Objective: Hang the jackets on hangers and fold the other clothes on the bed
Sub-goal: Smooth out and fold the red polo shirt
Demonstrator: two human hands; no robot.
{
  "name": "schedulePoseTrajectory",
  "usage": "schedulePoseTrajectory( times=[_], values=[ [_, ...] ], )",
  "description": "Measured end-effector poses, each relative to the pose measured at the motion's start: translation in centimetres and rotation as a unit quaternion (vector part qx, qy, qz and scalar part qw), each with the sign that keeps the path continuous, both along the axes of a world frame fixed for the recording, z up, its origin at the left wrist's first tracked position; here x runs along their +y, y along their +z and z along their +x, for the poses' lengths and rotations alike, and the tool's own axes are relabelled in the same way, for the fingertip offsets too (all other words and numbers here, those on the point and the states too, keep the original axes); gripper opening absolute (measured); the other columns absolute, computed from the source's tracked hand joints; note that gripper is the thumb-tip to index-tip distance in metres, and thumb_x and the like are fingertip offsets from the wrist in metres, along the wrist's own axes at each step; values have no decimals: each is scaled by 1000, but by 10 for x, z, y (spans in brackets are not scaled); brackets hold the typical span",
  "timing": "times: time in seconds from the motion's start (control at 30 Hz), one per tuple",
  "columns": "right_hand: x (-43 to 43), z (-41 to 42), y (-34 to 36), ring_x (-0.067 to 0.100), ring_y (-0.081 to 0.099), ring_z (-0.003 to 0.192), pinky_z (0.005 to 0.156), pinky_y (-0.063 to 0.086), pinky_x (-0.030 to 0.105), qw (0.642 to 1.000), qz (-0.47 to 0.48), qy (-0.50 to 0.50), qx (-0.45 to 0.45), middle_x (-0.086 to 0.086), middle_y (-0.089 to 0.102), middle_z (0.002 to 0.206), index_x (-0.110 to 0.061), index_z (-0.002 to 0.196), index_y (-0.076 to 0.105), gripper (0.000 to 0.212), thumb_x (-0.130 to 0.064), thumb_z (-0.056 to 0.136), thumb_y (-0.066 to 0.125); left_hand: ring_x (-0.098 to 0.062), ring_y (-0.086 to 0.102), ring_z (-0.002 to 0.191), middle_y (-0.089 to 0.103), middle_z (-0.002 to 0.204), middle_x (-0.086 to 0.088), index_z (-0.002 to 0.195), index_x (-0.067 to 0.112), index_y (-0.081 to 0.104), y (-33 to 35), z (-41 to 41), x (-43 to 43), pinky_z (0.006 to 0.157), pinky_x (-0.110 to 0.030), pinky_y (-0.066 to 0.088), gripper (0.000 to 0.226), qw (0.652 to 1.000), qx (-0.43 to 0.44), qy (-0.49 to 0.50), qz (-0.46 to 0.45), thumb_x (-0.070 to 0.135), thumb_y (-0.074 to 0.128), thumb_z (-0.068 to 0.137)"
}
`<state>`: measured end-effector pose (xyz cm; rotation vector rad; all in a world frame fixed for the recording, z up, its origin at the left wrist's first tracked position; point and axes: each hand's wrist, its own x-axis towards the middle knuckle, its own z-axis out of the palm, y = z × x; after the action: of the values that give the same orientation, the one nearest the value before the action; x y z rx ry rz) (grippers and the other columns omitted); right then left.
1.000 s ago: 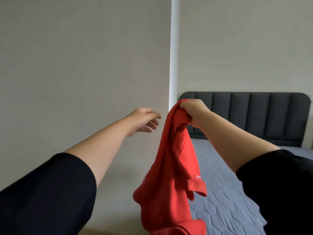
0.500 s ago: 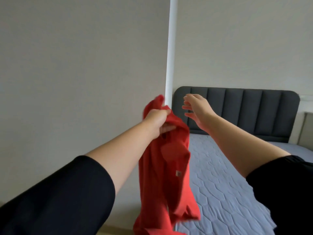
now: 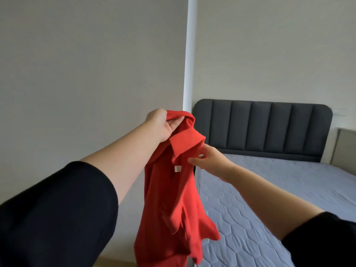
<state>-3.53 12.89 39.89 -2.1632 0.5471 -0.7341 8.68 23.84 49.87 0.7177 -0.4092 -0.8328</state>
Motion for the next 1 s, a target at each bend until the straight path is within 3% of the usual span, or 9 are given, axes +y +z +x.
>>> schedulePoseTrajectory(
  times=[0.07,0.13,0.2,0.27,0.4,0.5,0.67,0.87,1.0],
  values=[
    [-3,6,0,13,57,70,76,56,40,994,-13,-98,-48,5,64,78,1,91,68,16,-9,88,56,-29,63,69,61,85,-22,102,-6,50,-1,7,0,57,-34,56,22,999,-20,1,37,-1,29,99],
    [-4,8,11,17,48,62,65,55,42,984,2,-144,-103,9,52,65,9,78,61,23,-10,87,51,-27,63,68,63,85,-19,95,-1,53,-4,15,3,56,-32,58,25,969,-162,9,185,3,28,98],
    [2,3,29,16,39,54,47,37,23,976,-26,-185,-115,7,44,57,5,68,54,27,-9,90,48,-24,64,64,65,83,-14,88,3,55,-7,24,11,57,-28,53,25,832,-407,35,375,14,34,97],
    [6,0,45,13,37,48,40,28,17,972,-71,-195,-110,4,44,53,-1,65,56,28,-6,91,48,-23,65,61,66,75,-11,87,3,59,-5,30,17,58,-26,50,26,708,-552,84,433,22,42,93],
    [15,4,63,12,53,54,54,46,24,978,-95,-168,-83,3,61,62,-2,76,71,19,-15,87,63,-19,68,81,70,88,-6,91,13,65,6,19,23,69,-28,54,23,745,-599,43,290,35,59,90],
    [24,6,71,16,58,57,61,52,32,982,-92,-153,-66,10,67,66,-3,73,72,22,-23,81,73,-13,67,90,70,94,1,93,18,70,8,7,26,72,-26,55,19,686,-662,-36,299,35,68,84],
    [28,4,80,16,61,58,65,56,34,981,-109,-157,-36,10,69,69,-1,75,72,19,-19,77,76,-13,68,82,71,89,-3,90,15,70,1,-3,19,58,-22,51,23,594,-724,23,349,35,70,78],
    [27,0,82,13,60,62,69,55,32,982,-119,-142,-42,3,67,68,-5,75,72,19,-23,77,78,-21,67,62,68,65,-6,75,7,67,-5,-10,8,57,-24,52,16,549,-749,106,354,13,53,81],
    [22,-2,69,18,62,70,58,51,26,972,-180,-146,39,4,66,75,-14,76,67,9,-19,77,75,-28,65,66,63,65,-11,65,7,54,-8,-8,2,59,-32,53,11,505,-779,194,318,9,52,76]
  ],
)
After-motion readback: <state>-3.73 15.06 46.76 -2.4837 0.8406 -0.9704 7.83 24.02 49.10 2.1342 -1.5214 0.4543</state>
